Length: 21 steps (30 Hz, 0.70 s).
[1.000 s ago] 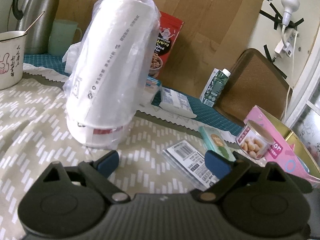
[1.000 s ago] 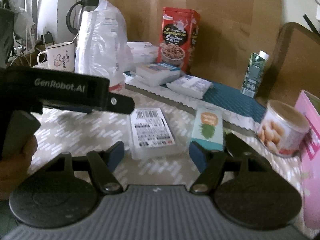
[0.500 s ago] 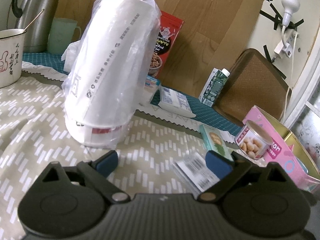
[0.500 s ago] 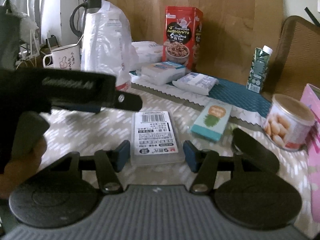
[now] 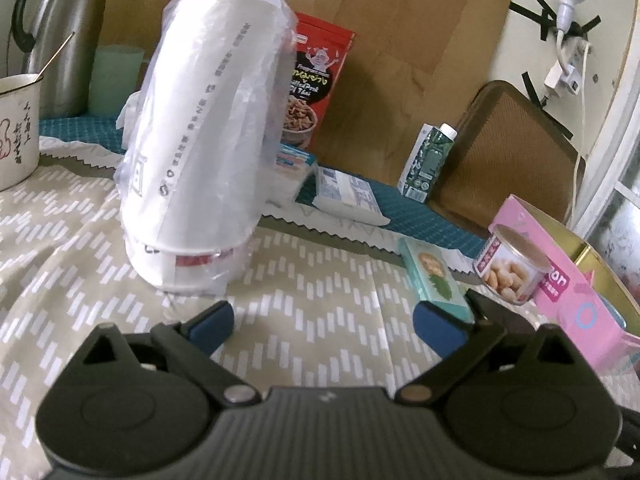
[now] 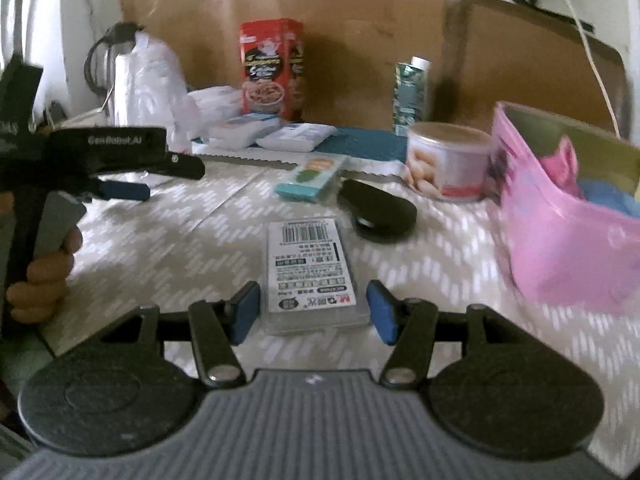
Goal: Organize soft objects
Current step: 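Lift the clear pack with the left gripper toward the pink tin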
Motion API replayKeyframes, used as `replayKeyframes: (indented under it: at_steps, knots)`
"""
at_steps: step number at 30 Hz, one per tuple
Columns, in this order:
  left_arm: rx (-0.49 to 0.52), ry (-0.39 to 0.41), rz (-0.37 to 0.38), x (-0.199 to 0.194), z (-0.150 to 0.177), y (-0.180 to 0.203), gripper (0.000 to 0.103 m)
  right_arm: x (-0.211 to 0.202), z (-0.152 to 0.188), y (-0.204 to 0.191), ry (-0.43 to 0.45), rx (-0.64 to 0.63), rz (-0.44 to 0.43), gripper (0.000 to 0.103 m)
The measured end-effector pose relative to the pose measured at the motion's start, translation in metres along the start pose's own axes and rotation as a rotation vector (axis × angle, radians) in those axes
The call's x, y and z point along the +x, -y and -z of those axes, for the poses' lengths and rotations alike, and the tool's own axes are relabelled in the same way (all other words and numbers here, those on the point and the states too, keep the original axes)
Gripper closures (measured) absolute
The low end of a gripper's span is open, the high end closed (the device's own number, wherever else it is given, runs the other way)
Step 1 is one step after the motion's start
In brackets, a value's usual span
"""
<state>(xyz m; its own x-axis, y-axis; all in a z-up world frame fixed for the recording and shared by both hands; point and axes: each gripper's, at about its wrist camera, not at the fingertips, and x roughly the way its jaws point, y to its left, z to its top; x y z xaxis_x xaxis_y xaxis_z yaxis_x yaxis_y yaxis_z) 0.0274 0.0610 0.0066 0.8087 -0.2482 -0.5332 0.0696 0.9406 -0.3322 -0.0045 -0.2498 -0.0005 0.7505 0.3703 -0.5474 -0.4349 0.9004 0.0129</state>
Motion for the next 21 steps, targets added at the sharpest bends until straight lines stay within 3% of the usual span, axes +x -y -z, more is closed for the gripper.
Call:
replayKeyframes:
  at_steps: [5,9,12,15,18,21]
  knots:
    - [0.012,-0.044,0.029,-0.005,0.002,0.007,0.007,-0.004,0.006,-0.001,0.012,0.033,-0.030,0.042]
    - [-0.038,-0.165,0.196,-0.015,0.007,0.023,0.019,-0.006,0.006,0.007,0.013,0.117,-0.094,0.042]
    - [-0.023,-0.246,0.247,-0.013,0.011,0.043,0.030,-0.008,0.008,0.010,0.023,0.146,-0.118,0.042]
    - [-0.040,-0.307,0.303,-0.004,0.017,0.060,0.033,-0.009,0.010,0.014,0.034,0.174,-0.147,0.042]
    - [-0.003,-0.336,0.304,0.005,0.020,0.078,0.062,-0.013,0.013,0.016,0.047,0.181,-0.165,0.043]
    - [0.019,-0.321,0.322,0.006,0.016,0.093,0.066,-0.021,0.015,0.017,0.080,0.159,-0.157,0.043]
